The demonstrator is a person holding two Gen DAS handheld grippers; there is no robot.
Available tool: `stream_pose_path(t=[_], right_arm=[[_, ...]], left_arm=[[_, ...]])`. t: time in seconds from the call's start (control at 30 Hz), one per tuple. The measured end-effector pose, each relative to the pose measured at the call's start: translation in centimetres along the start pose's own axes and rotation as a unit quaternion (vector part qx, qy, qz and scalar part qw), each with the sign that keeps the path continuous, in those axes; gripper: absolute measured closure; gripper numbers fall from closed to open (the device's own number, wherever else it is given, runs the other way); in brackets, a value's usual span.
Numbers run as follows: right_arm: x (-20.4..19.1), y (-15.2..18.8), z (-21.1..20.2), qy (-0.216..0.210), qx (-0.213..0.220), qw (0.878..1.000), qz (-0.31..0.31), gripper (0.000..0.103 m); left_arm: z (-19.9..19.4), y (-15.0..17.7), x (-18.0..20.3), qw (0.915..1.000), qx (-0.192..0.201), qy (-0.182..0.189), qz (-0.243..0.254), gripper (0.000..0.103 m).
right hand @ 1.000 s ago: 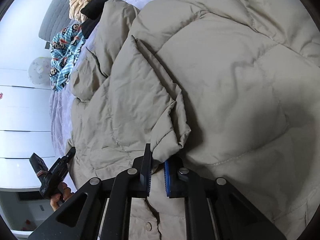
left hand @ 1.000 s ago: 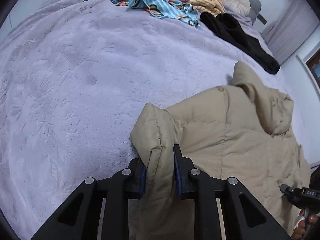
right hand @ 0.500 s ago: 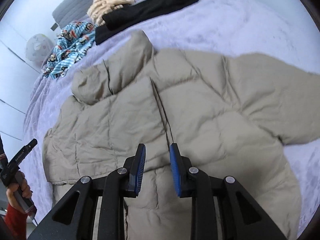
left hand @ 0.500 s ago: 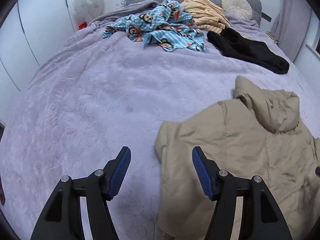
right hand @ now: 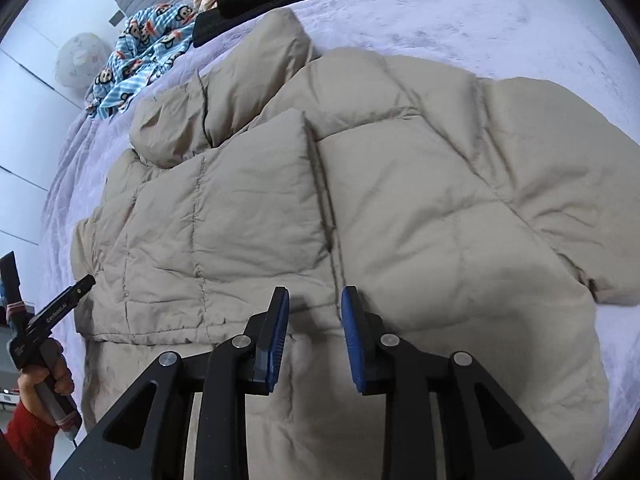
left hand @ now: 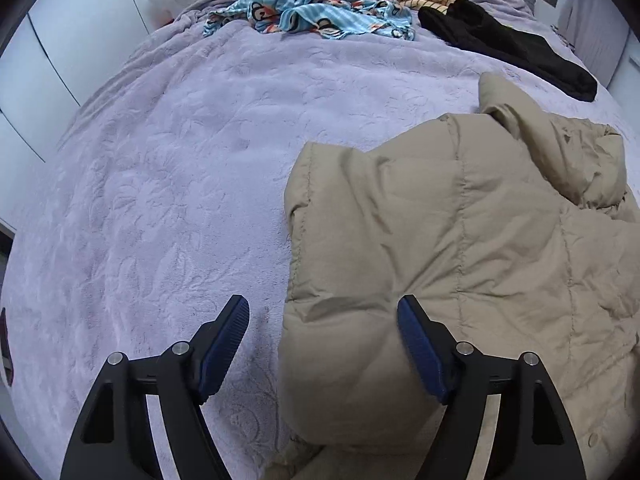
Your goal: Fold large clothes
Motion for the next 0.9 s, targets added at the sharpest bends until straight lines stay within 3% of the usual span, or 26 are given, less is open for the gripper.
stream_pose_path(t=[0.1,0.23,0.37,0.57,0.6,0.63,0.8,0.9], right_arm=[[2.5,0.9,-2.2,-0.009,0.008,0.999,0.048,0.046],[5.5,2.8,-4.5,-0.011,0.014,0.995,0.1,0.041],[8.4,4.5,-6.3,-0.009,0.018,0.991,0.132,0.029],[13.4,6.0,-8.6,-0.011,0.041,0.98,0.193,0.024],[14.3,6.1,-8.9,-0.013,0.044,0.978,0.205,0.023],[15.0,6.2,-9.2,-0.015,0.047,0.976,0.213,0.022],[19.3,6.6,-10.5,-0.015,0.061,0.965,0.253,0.02],[22.9,6.8,-11.1,-0.022,0.07,0.953,0.293,0.017]], left_arm=[[-2.6,0.2,1.4,0.9998,0.007,0.017,0.006,0.025],[-5.2,1.4,5.0,0.9986,0.003,0.046,0.026,0.025],[-7.4,3.1,10.2,0.9945,-0.009,0.085,0.06,0.025],[-9.5,5.7,17.3,0.987,-0.033,0.124,0.096,0.023],[-9.8,6.0,18.2,0.9866,-0.036,0.125,0.098,0.005],[-10.0,6.2,18.9,0.9873,-0.036,0.122,0.096,0.0],[-10.5,6.7,22.5,0.9845,-0.042,0.134,0.105,0.0],[-10.7,6.8,24.6,0.9834,-0.043,0.132,0.117,0.0]])
Point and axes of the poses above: each gripper's, at about its wrist camera, not at the fingertips, and z roughly the way its jaws point, x to its right, y to its underside, the point moved 4 cm from there along z, roughly the way its jaws point, and after that the axes turned 3 degrees about x, right-handed, at the moved point
